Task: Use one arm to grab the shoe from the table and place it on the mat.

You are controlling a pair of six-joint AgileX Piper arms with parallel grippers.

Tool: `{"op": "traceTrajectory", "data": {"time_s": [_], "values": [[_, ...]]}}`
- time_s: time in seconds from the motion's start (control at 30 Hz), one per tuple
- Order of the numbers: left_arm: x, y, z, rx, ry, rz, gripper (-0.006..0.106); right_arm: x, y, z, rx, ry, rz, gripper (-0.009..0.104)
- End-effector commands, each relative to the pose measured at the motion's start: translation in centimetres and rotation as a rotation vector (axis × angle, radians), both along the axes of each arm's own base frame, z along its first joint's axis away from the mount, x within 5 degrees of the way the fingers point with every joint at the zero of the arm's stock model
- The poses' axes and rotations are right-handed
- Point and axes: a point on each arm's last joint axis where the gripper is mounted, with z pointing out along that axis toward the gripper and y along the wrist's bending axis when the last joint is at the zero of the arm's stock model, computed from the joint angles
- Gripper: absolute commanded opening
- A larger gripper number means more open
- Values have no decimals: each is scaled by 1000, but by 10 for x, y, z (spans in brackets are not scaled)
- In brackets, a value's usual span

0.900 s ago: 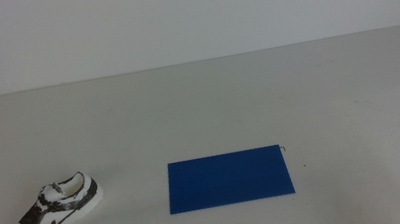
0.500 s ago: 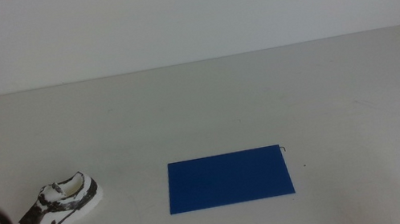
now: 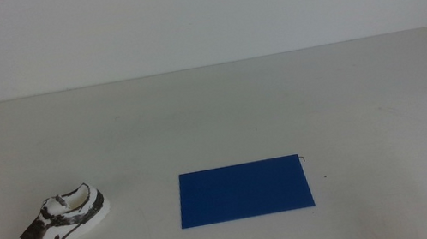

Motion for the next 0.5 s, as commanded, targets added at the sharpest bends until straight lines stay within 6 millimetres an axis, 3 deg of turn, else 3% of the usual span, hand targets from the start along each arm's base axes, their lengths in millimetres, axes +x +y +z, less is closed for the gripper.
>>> {"op": "traceTrajectory", "data": {"time_s": [0.0, 0.1, 0.47], "values": [[2, -1, 20, -8, -31, -8, 93, -2, -1, 12, -25, -109, -7, 66], [10, -2, 23, 30, -4, -32, 93, -2, -1, 12, -25, -109, -7, 66], [57, -10, 51, 239, 358, -249, 93, -2, -1, 12, -25, -109, -7, 66]]}}
